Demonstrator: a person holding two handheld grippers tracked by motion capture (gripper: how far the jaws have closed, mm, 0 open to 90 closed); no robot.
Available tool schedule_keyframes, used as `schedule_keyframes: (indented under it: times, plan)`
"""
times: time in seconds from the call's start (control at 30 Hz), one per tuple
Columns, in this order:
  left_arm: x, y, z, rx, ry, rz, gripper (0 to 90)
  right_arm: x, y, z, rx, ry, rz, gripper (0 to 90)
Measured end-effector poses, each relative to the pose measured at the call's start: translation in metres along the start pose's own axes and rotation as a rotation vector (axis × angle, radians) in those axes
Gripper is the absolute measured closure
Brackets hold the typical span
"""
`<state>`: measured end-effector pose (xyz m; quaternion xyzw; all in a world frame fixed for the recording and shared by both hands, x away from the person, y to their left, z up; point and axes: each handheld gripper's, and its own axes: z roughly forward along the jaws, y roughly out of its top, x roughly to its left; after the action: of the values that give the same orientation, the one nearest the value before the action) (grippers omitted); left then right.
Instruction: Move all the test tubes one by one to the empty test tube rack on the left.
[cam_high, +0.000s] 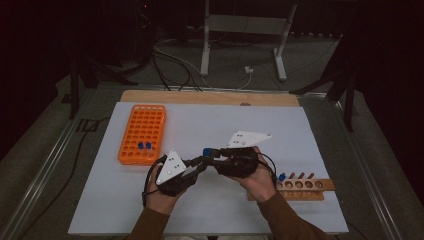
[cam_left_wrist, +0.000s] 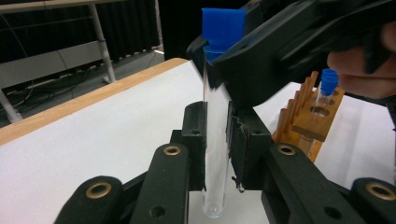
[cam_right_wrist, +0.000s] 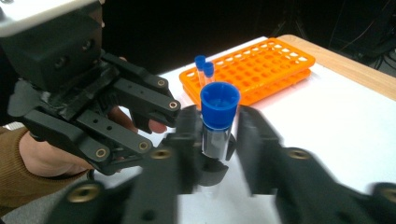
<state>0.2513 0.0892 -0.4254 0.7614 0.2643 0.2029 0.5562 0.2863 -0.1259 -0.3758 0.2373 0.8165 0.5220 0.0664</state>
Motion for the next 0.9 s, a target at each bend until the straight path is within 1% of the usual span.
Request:
schedule_keyframes:
  times: [0.1, 0.17, 0.27, 0.33, 0.37, 0.43, 0.53, 0.63, 0.77, 0.9]
  plan:
    - [0.004, -0.001, -0.002, -0.003, 0.011, -0.017, 78.3, -0.001, 0.0, -0.003, -0.008, -0.013, 0.004, 51.7]
    - [0.007, -0.002, -0.004, -0.011, 0.017, -0.028, 78.3, -0.002, 0.0, -0.006, -0.017, -0.029, 0.009, 44.1]
    - [0.011, -0.002, -0.007, -0.015, 0.028, -0.041, 78.2, -0.003, 0.0, -0.011, -0.033, -0.074, -0.005, 29.9]
    - [0.014, -0.003, -0.009, -0.019, 0.035, -0.048, 78.2, -0.004, 0.0, -0.013, -0.037, -0.106, 0.002, 18.8]
    - [0.015, -0.003, -0.01, -0.02, 0.038, -0.054, 78.3, -0.004, -0.001, -0.014, -0.035, -0.124, 0.003, 14.8]
    - [0.018, -0.003, -0.012, -0.021, 0.045, -0.058, 78.2, -0.005, -0.002, -0.015, -0.032, -0.153, 0.0, 10.0]
    - [0.022, -0.004, -0.015, -0.019, 0.059, -0.065, 78.2, -0.007, -0.005, -0.017, -0.025, -0.179, -0.002, 3.7]
    - [0.026, -0.005, -0.018, -0.024, 0.074, -0.079, 78.2, -0.01, -0.007, -0.021, -0.033, -0.183, 0.001, 2.4]
    - [0.034, -0.005, -0.024, -0.032, 0.087, -0.099, 78.2, -0.014, -0.01, -0.026, -0.04, -0.201, 0.001, 0.3]
    - [0.04, -0.005, -0.03, -0.04, 0.107, -0.109, 78.2, -0.016, -0.012, -0.032, -0.046, -0.215, 0.0, 0.1]
